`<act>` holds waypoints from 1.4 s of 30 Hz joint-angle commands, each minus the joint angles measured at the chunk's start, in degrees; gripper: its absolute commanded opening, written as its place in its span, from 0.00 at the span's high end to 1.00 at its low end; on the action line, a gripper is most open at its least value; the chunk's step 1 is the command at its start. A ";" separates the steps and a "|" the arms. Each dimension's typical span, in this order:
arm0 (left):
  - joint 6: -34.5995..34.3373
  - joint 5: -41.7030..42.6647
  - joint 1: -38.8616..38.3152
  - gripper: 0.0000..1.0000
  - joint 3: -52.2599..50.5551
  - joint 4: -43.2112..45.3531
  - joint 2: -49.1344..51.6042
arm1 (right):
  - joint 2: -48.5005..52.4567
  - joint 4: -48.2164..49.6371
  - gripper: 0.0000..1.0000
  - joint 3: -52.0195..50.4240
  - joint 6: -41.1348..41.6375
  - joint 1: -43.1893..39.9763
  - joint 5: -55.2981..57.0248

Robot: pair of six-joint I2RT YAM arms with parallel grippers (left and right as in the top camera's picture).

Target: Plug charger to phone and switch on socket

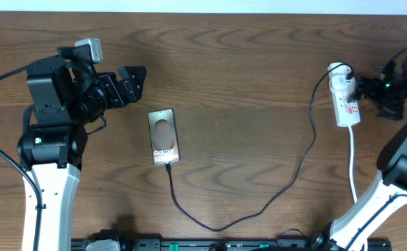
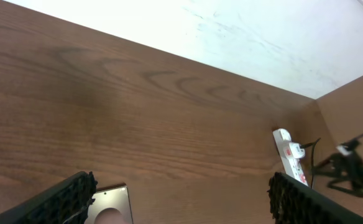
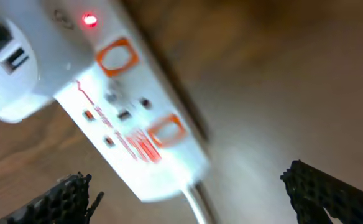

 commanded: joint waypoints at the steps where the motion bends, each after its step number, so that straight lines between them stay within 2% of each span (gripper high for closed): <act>1: 0.13 -0.31 0.11 0.09 0.92 -0.11 0.02 | -8.41 -1.81 0.01 1.81 3.08 -0.09 6.32; 11: 0.13 -0.31 0.09 0.09 0.92 -0.11 0.02 | -28.79 -11.67 0.01 1.81 3.10 2.43 -1.90; 18: 0.13 -0.31 0.09 0.09 0.92 -0.11 0.02 | -36.57 -11.82 0.01 1.81 3.10 2.43 -1.84; 42: 0.13 -0.31 0.11 0.09 0.92 -0.13 -0.26 | -38.21 -11.82 0.01 1.79 3.10 2.38 -1.84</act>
